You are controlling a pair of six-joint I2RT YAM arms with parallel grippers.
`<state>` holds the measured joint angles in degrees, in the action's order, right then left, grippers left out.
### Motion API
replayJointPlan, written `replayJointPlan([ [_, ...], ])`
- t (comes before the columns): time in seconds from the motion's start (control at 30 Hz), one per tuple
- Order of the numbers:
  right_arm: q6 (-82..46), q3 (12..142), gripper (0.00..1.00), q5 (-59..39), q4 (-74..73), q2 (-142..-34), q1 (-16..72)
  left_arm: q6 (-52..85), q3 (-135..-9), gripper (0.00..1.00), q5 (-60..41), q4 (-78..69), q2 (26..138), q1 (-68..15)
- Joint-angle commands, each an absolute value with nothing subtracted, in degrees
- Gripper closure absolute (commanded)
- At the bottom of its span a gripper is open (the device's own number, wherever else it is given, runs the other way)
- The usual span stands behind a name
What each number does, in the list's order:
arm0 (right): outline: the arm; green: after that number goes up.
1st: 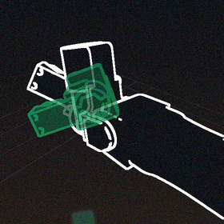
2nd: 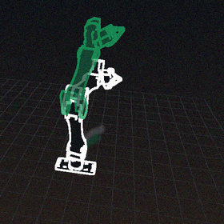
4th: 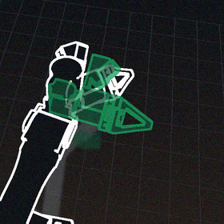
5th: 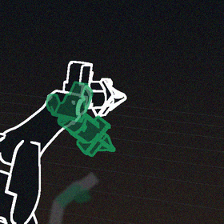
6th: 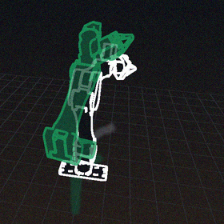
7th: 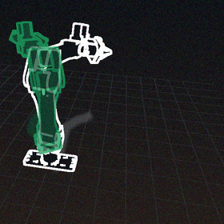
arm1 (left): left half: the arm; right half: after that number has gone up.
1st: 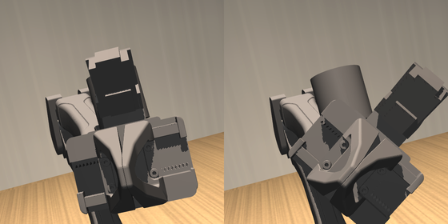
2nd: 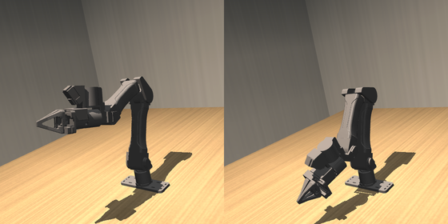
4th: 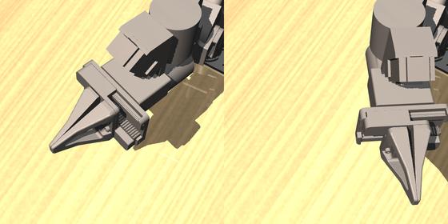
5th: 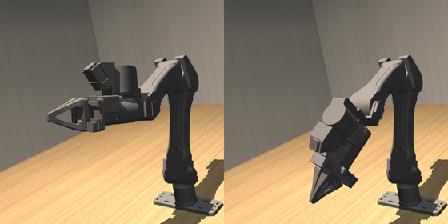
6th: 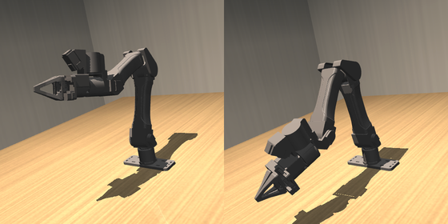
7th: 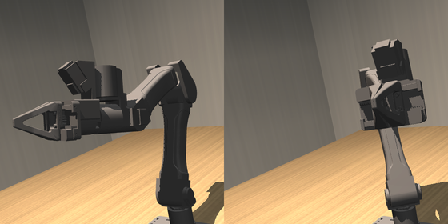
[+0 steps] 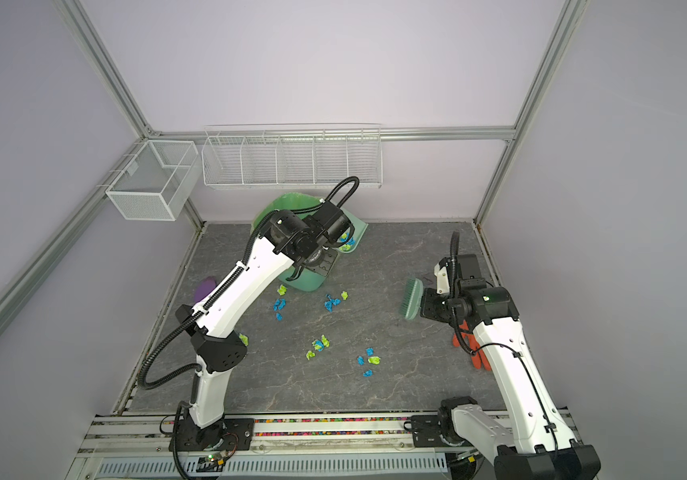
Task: Sweep away the paper scraps from the table
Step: 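Lift the loaded dustpan with the left gripper over the green bin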
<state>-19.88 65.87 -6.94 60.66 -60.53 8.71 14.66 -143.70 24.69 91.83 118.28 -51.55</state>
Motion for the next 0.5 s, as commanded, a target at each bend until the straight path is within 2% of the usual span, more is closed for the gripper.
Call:
replayJointPlan([
  [0.0,-19.6,65.3,0.94,-7.2,60.3,-59.2,8.4,14.1,-145.1,1.00,25.8,94.4,115.0,-49.9],
  [0.23,-20.5,65.6,0.94,-7.3,60.2,-59.1,8.3,12.8,-145.1,1.00,27.4,93.7,113.0,-48.0],
  [0.47,-20.8,66.1,0.94,-7.5,60.4,-59.2,8.3,12.3,-143.6,1.00,35.6,94.9,112.7,-46.6],
])
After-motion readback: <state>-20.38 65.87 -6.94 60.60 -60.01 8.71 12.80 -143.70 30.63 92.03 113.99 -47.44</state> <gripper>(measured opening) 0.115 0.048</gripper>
